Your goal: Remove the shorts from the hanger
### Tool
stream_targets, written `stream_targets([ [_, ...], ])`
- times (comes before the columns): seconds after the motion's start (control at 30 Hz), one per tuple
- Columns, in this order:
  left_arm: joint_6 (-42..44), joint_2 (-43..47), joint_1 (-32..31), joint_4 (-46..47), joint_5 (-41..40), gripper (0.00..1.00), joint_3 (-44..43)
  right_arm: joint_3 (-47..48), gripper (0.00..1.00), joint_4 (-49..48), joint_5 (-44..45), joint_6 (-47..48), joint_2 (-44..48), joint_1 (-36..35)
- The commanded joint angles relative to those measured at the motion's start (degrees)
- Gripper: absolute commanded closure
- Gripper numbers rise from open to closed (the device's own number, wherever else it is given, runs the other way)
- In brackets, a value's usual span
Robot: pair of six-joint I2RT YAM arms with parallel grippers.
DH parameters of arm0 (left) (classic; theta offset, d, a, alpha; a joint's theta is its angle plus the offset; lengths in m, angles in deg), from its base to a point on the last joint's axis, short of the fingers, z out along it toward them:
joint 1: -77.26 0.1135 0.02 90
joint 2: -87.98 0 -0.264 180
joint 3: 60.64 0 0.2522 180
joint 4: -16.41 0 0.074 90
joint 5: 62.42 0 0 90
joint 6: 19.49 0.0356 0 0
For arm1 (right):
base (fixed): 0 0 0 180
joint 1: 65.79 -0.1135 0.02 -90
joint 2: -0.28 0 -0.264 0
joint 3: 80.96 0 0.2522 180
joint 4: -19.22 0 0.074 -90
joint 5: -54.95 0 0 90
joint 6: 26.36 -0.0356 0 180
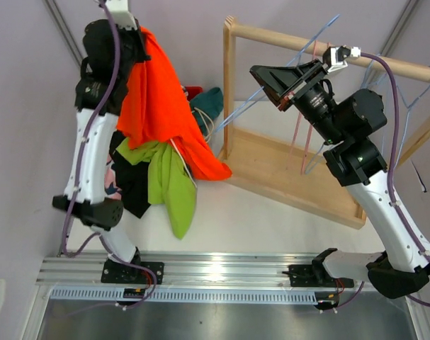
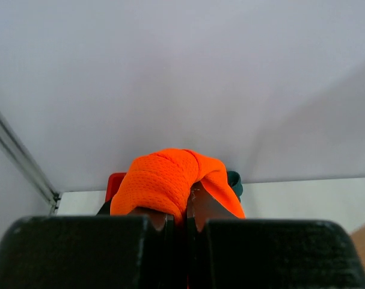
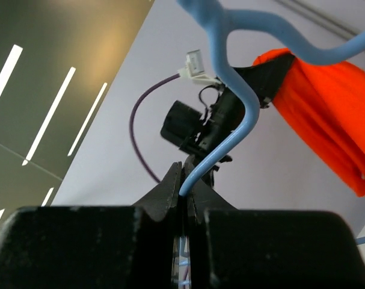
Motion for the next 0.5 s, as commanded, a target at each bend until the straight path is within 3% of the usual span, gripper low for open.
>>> stream_targets([
  [0.0,-3.39,-10.16,2.76,0.94,4.36,1.00,-7.60,-0.38,1.00,-0.78,-3.91,-0.81,1.81,3.40],
  [0.07,-6.02,-14.14,4.25,1.39,3.39,1.00,-8.04,-0.91,1.00,-0.69,-4.79,-1.34,2.16,4.11],
  [0.13,-7.70,-19.05,5.05,0.96,3.48,0.84,-7.52,-1.26,1.00,-0.78,-5.15,-1.51,2.34,4.46],
  [0.17,-8.50,-20.39,5.49,0.43,3.56,0.64,-7.08,-1.44,1.00,-0.87,-5.32,-1.43,2.34,4.64],
  [0.2,-9.55,-21.53,5.58,-0.27,3.48,0.07,-5.17,-1.79,1.00,-0.96,-5.41,-1.43,2.34,4.55],
  [0.23,-10.08,-23.46,5.58,-1.06,2.26,0.01,-4.80,-1.97,1.00,-1.13,-5.50,-1.43,2.25,4.64],
  [0.3,-11.74,-24.26,5.58,-3.60,0.85,0.01,-4.18,-2.23,1.00,-1.66,-5.85,-1.69,1.90,4.64],
  [0.37,-12.72,-20.94,5.49,-1.62,-0.22,0.01,1.69,-2.49,1.00,-2.27,-5.94,-2.30,1.20,4.64],
  [0.4,-12.90,-18.49,5.49,0.49,-0.22,0.01,10.93,-2.41,1.00,-3.06,-6.46,-2.57,0.85,4.64],
  [0.47,-13.51,-10.00,5.49,6.63,0.31,0.00,20.63,-2.14,1.00,-3.85,-7.08,-3.27,-0.72,4.64],
])
